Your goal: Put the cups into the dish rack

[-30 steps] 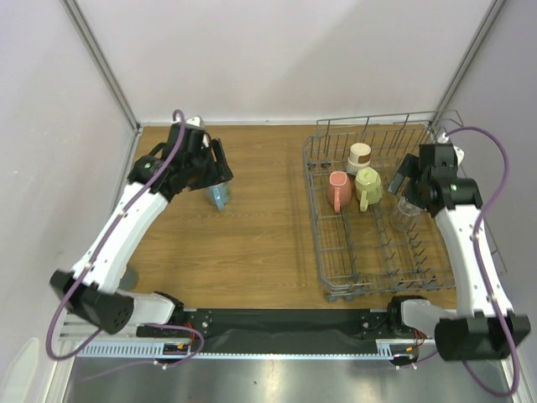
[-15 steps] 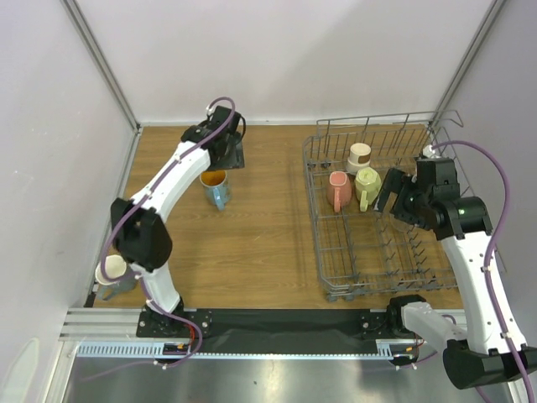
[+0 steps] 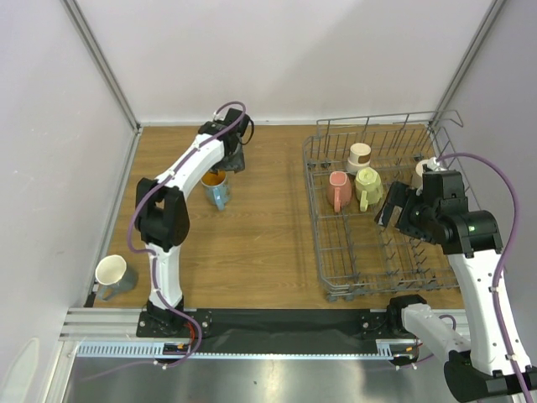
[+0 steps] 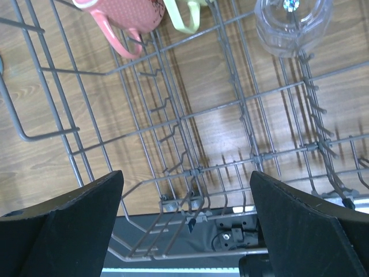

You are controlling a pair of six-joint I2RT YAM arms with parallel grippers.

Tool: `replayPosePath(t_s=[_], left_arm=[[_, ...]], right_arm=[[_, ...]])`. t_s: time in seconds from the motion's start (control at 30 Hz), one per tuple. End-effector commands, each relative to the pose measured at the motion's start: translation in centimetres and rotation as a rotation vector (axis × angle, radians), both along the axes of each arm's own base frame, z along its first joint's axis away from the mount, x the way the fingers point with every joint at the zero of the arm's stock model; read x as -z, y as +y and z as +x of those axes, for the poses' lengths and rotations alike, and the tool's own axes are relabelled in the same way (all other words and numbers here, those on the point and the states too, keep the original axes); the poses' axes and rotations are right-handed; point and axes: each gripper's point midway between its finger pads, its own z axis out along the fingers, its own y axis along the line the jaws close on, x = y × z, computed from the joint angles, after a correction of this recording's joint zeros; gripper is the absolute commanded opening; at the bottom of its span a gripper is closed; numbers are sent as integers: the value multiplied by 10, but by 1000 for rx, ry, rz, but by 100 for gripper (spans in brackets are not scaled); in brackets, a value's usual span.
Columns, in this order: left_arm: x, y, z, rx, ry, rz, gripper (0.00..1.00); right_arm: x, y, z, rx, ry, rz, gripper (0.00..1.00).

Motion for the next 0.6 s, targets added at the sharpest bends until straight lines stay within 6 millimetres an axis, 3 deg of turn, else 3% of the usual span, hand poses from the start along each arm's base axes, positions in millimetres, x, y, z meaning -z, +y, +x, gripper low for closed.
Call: replayPosePath(t_s=[0.0, 0.27, 0.43, 0.57], left_arm=[[5, 3, -1, -59, 7, -11, 60], [37, 4, 8, -78, 55, -24, 49], [46, 5, 14, -89, 55, -37, 45], [53, 11, 16, -100, 69, -35, 36]], right_arm=[[-6, -4, -10, -4, -9, -20, 99], [1, -8, -22, 22, 17, -20, 100], [1, -9, -27, 39, 23, -19, 100], [1, -9, -28, 48, 30, -11, 100]])
